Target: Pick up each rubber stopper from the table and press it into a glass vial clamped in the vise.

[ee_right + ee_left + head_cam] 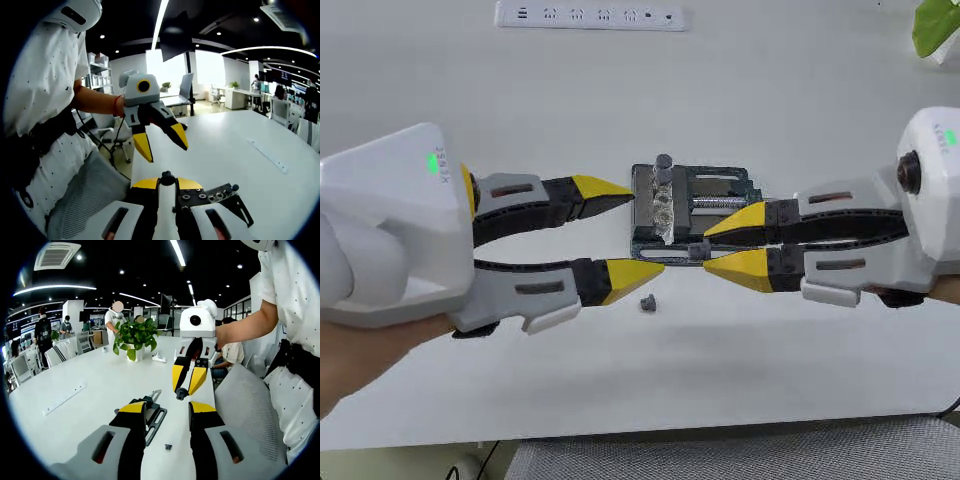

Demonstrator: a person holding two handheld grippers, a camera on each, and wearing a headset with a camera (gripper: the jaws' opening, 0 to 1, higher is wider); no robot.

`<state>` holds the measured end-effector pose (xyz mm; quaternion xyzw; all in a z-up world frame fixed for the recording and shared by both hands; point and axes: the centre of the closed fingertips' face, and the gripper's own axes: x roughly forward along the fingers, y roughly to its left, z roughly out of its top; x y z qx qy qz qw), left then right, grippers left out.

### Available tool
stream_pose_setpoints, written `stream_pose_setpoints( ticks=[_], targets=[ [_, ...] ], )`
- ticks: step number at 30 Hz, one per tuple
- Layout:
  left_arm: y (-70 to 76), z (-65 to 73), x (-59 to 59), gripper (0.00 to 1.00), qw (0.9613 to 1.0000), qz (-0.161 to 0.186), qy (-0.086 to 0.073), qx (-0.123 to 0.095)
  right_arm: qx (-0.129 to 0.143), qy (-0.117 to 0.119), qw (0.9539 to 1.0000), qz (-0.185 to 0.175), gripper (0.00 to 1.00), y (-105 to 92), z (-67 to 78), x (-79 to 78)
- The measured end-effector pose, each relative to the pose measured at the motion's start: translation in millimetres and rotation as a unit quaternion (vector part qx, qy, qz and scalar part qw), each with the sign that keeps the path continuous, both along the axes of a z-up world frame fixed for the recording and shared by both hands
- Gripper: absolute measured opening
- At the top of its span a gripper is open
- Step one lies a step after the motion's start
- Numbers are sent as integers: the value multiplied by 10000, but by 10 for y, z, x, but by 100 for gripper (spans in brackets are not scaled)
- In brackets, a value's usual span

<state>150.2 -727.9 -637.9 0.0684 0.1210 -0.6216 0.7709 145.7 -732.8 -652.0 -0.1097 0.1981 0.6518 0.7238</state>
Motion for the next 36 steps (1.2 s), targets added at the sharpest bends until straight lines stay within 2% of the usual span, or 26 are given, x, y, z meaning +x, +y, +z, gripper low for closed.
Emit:
stream_pose_setpoints(
  ticks=[4, 7, 9, 12, 24, 36],
  targets=[
    [-37, 65, -47, 28, 9998, -136, -56, -111, 119, -29, 9999, 16, 7, 39, 130, -22],
    [-54, 112, -75, 23, 9995, -198, -57, -223, 157, -41, 9999, 54, 6, 70, 180, -41],
    [-77, 152, -110, 21, 9991, -283, -116, -309, 208, -36, 9997, 75, 7, 90, 210, -53],
    [-87, 147, -135, 18, 9989, -346, -163, -278, 365, 57, 9993, 27, 6, 94, 264, -43],
    [-147, 215, -197, 7, 9977, -478, -318, -364, 373, 76, 9993, 36, 6, 126, 289, -77],
    [-139, 213, -227, 5, 9973, -543, -375, -331, 429, 133, 9990, 17, 6, 116, 306, -86]
  ],
)
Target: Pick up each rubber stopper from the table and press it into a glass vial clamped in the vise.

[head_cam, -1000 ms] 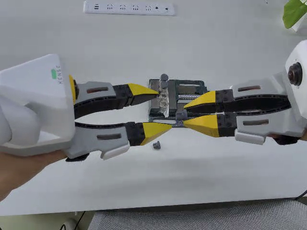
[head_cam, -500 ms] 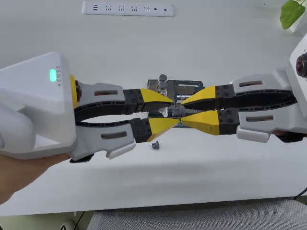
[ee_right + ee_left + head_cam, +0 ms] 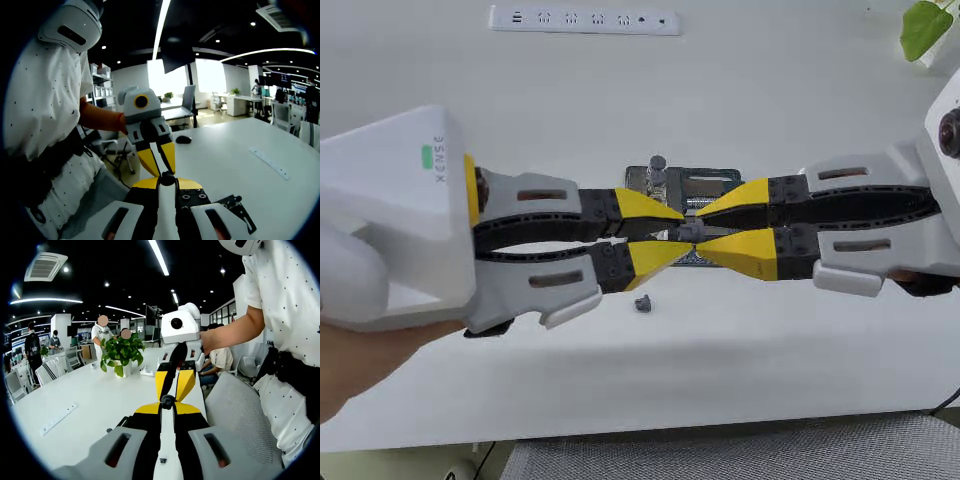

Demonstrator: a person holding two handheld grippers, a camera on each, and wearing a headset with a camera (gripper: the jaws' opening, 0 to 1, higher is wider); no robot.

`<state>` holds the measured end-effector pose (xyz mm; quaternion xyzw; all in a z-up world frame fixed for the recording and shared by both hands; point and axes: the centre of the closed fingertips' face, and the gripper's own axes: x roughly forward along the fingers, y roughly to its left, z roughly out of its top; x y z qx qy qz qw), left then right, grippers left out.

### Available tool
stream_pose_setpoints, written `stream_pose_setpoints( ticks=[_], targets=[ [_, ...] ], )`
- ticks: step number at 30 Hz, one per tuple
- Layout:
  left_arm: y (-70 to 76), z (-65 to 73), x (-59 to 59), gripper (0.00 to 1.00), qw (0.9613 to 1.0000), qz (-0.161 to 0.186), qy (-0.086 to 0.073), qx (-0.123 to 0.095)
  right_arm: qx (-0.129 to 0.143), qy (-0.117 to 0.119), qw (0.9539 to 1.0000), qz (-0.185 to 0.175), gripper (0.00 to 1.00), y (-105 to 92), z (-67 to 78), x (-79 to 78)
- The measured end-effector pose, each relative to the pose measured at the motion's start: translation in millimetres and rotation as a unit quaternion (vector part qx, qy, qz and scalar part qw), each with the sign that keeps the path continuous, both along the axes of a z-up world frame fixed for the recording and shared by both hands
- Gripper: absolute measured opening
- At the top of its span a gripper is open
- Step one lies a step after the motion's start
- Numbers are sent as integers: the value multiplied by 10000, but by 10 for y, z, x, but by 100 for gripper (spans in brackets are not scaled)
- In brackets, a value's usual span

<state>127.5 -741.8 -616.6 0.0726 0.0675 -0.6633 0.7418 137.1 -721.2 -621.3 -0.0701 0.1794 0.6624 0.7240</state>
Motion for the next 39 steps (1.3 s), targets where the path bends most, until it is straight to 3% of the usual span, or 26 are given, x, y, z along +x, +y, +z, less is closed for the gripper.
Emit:
stream_pose_setpoints(
  ticks=[5, 10, 23, 39],
  targets=[
    [6, 5, -7, 5, 10000, -27, -49, 30, 38, 40, 10000, 9, 6, -19, 12, -6],
    [1, 16, -31, 4, 10000, -78, 3, -3, 13, -18, 10000, 57, 7, -13, 32, -24],
    [55, 140, -51, 4, 9984, -202, 407, -334, 139, -43, 9997, 218, 7, -53, 132, -31],
    [108, 185, -90, 4, 9956, -246, 691, -587, 162, -78, 9993, 316, 7, -21, 184, -75]
  ],
)
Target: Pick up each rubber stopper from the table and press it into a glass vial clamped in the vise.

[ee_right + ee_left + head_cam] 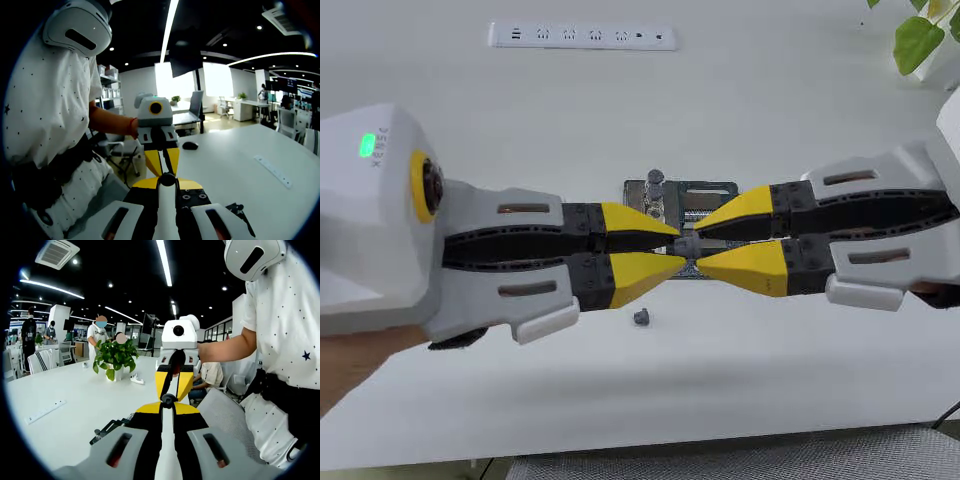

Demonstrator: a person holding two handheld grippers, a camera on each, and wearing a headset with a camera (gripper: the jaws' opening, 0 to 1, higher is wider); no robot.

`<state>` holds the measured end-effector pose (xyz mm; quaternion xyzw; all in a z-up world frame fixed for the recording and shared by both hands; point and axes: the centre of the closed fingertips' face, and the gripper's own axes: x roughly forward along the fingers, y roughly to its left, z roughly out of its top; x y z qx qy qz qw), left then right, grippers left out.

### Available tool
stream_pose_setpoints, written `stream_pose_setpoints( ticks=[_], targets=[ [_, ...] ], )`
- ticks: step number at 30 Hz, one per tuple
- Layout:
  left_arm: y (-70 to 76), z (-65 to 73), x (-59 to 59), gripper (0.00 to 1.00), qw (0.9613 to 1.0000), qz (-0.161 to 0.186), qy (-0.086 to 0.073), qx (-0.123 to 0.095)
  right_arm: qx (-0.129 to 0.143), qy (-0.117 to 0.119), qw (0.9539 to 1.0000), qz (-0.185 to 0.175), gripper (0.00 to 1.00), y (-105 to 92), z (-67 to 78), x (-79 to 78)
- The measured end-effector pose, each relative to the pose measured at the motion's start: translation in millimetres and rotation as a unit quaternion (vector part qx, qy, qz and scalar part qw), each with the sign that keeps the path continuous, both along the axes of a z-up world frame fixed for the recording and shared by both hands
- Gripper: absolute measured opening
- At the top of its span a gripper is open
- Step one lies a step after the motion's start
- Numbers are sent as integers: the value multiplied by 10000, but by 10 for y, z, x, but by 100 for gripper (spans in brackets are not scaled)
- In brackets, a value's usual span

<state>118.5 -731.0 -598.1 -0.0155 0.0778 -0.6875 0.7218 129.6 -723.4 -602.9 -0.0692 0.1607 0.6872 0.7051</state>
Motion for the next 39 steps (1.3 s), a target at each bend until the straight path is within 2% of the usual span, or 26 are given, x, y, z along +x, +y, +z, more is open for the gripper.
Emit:
stream_pose_setpoints(
  ticks=[13, 18, 29, 32, 35, 39],
  targets=[
    [34, 52, -13, 4, 9992, -45, 285, -270, 70, -40, 9999, 69, 6, 45, 71, -25],
    [34, 55, 3, 4, 9992, -6, 292, -279, 57, -50, 10000, 36, 6, 58, 74, -10],
    [58, 7, 43, 5, 9993, 120, 285, -232, -65, 86, 9999, -64, 6, 104, 14, 33],
    [70, 22, 52, 8, 9990, 152, 301, -304, -205, 90, 9997, -68, 6, 109, -36, 53],
    [93, 0, 77, 11, 9990, 225, 286, -277, -250, 108, 9996, -98, 6, 98, -43, 93],
    [164, -58, 131, 15, 9987, 373, 263, -240, -442, 104, 9987, -244, 6, 68, -80, 214]
  ],
)
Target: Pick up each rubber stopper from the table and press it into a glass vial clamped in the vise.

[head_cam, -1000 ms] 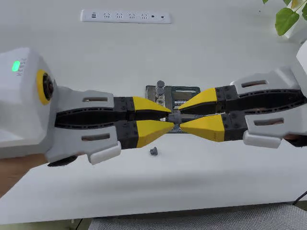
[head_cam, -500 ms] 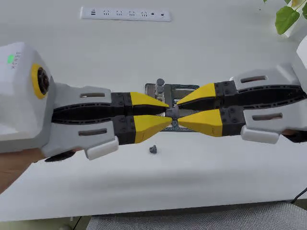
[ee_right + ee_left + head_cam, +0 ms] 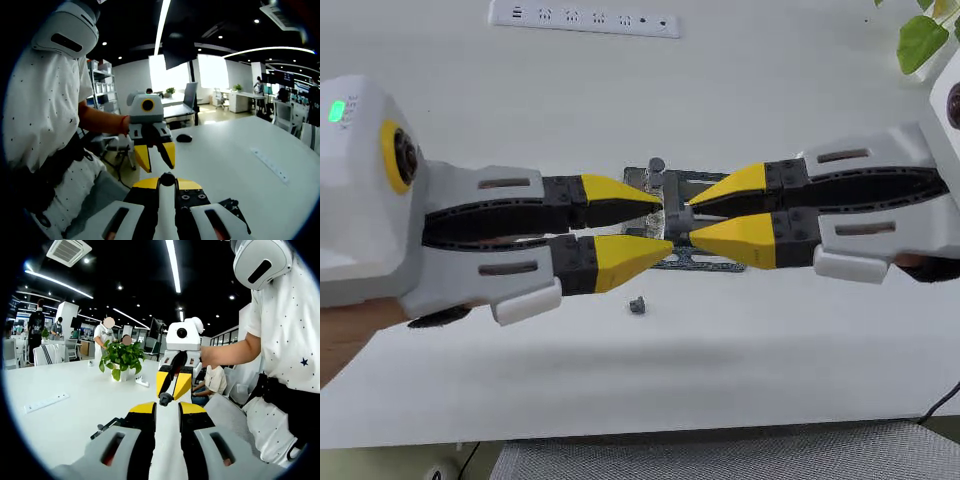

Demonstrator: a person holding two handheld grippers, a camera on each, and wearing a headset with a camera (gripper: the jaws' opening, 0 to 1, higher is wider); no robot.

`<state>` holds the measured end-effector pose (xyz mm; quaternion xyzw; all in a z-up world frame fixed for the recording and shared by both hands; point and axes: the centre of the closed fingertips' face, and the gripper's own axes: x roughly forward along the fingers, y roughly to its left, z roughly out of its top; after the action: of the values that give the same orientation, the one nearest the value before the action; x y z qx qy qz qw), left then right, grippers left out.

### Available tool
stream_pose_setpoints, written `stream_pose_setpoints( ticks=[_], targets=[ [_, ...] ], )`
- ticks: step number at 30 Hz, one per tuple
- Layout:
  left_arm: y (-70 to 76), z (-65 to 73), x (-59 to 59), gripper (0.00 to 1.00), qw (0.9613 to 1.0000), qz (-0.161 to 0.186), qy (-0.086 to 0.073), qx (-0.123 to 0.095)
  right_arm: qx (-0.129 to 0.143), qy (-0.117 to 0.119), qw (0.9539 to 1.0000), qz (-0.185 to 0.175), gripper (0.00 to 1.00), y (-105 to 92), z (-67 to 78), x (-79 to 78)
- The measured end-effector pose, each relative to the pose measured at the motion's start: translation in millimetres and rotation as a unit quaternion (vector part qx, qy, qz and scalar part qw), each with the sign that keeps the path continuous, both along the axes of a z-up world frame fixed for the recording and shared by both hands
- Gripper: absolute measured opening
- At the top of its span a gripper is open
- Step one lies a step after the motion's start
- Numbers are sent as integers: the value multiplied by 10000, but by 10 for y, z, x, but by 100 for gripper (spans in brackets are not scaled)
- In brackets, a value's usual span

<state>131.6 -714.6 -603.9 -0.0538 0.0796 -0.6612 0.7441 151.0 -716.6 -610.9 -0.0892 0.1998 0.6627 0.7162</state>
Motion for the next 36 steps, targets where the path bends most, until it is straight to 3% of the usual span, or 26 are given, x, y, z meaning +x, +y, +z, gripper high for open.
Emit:
stream_pose_setpoints(
  ticks=[6, 11, 17, 23, 26, 30, 36],
  targets=[
    [90, -100, 81, 22, 9996, 210, -73, 167, -327, -21, 9993, -192, 6, -25, -67, 197],
    [172, -250, 165, 30, 9978, 406, -240, 457, -748, -17, 9967, -308, 6, -35, -173, 361],
    [277, -438, 248, 41, 9941, 600, -355, 826, -1345, 63, 9898, -466, 6, -75, -355, 576],
    [342, -611, 303, 49, 9903, 700, -477, 1104, -1955, 86, 9795, -472, 6, -76, -566, 771],
    [347, -671, 325, 55, 9885, 769, -463, 1214, -2172, 116, 9749, -480, 6, -75, -654, 847],
    [360, -713, 354, 60, 9871, 857, -444, 1276, -2647, 41, 9635, -396, 6, -109, -822, 940],
    [389, -776, 389, 66, 9854, 939, -423, 1355, -3092, 38, 9507, -239, 6, -106, -1034, 999]
  ],
)
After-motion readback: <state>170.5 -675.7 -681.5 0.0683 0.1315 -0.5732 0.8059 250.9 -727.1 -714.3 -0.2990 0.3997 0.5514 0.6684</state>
